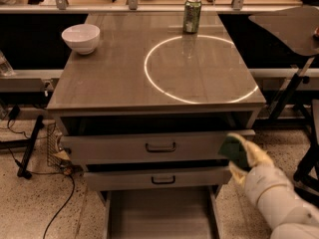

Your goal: Pick sponge from bottom drawer and place on counter

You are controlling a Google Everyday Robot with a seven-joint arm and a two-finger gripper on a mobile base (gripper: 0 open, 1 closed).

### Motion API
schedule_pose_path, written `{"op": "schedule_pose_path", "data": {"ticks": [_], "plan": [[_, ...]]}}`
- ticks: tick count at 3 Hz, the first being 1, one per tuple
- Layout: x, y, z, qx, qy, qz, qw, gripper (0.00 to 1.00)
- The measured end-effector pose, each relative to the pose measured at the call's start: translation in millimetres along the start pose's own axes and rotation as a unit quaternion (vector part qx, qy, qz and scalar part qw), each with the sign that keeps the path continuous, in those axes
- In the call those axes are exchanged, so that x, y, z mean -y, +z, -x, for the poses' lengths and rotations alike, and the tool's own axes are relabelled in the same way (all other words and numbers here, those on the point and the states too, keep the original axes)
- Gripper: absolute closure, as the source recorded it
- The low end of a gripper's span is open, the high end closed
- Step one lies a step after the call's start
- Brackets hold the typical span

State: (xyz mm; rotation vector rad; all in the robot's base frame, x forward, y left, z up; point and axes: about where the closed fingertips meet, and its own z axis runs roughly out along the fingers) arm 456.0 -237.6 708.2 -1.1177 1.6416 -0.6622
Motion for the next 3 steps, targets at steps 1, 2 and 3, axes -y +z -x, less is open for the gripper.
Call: {"op": "schedule_pose_path", "data": {"ticks": [1, 2, 3], "plan": [[106.1, -26.9, 44.0, 0.030, -0.025, -0.064, 0.9972, 1.00], [163.7, -49.5, 89.5, 0.076, -0.041, -0.101, 0.9912, 1.00], [188.0, -43.1, 152.7, 0.155, -0.034, -0.099, 0.9823, 1.00]]}}
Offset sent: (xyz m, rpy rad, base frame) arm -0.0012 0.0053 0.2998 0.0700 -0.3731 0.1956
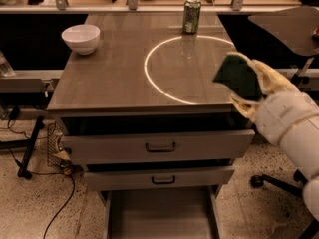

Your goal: Pick sponge from bottom drawer and place on counter

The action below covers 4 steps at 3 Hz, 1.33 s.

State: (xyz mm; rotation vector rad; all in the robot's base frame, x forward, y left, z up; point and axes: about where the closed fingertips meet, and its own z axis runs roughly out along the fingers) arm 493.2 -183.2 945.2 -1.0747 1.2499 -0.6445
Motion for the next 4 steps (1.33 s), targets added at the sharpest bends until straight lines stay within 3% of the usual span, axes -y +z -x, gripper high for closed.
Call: {"op": "schedule_pose_path", "data": {"ticks": [1, 2, 3, 4], "plan": [[9.4, 30.8, 36.8, 0.045, 0.023, 0.006, 0.9987, 1.00], [10.2, 76.2, 64.7, 0.067, 0.043, 0.027, 0.9965, 1.00], [-7.9, 139.5, 74.0, 0.067, 0.096, 0.066, 0.9909, 1.00], [-35.3, 178.7, 75.9, 0.052, 0.142, 0.106, 0.9828, 1.00]]}}
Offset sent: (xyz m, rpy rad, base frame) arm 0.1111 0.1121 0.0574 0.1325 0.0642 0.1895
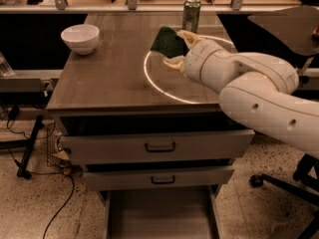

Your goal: Pick sponge from bottom drawer and place on counter

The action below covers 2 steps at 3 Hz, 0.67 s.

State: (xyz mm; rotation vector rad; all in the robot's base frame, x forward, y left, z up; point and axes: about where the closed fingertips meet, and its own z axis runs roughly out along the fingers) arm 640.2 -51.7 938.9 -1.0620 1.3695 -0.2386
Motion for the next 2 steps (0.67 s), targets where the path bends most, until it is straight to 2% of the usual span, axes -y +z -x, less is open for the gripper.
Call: {"op": "schedule_pose_path", "data": {"ticks": [1, 2], "plan": [[-22.9, 38.3, -19.3, -0.029, 0.045, 0.034, 0.9980, 1.00], [-43.9, 61.9, -35.1, -0.046, 0.050, 0.059, 0.9959, 0.75]]}}
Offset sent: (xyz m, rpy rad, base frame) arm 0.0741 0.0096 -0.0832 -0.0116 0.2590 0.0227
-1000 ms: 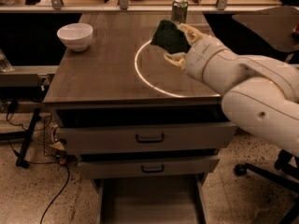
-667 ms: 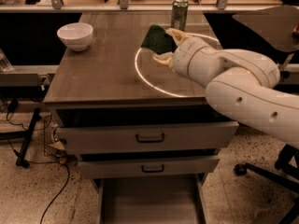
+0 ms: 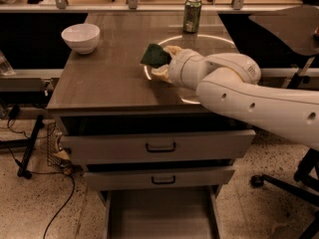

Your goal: Pick sponge from bottom drawer and place on counter

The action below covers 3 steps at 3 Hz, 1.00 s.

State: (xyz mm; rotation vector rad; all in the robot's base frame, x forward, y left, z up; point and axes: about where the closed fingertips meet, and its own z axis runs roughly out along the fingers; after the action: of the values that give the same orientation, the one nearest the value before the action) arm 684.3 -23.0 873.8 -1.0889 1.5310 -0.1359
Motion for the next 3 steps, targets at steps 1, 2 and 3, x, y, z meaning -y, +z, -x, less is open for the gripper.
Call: {"op": "schedule_pose_path", "data": {"ticks": [1, 2, 3], "plan": [[1.5, -2.0, 3.7, 0.003, -0.001, -0.002, 1.0000, 0.52], [1.7, -2.4, 6.8, 0.005, -0.002, -0.002, 1.0000, 0.20], [2.7, -3.5, 9.0, 0.006, -0.003, -0.003, 1.0000, 0.00]]}}
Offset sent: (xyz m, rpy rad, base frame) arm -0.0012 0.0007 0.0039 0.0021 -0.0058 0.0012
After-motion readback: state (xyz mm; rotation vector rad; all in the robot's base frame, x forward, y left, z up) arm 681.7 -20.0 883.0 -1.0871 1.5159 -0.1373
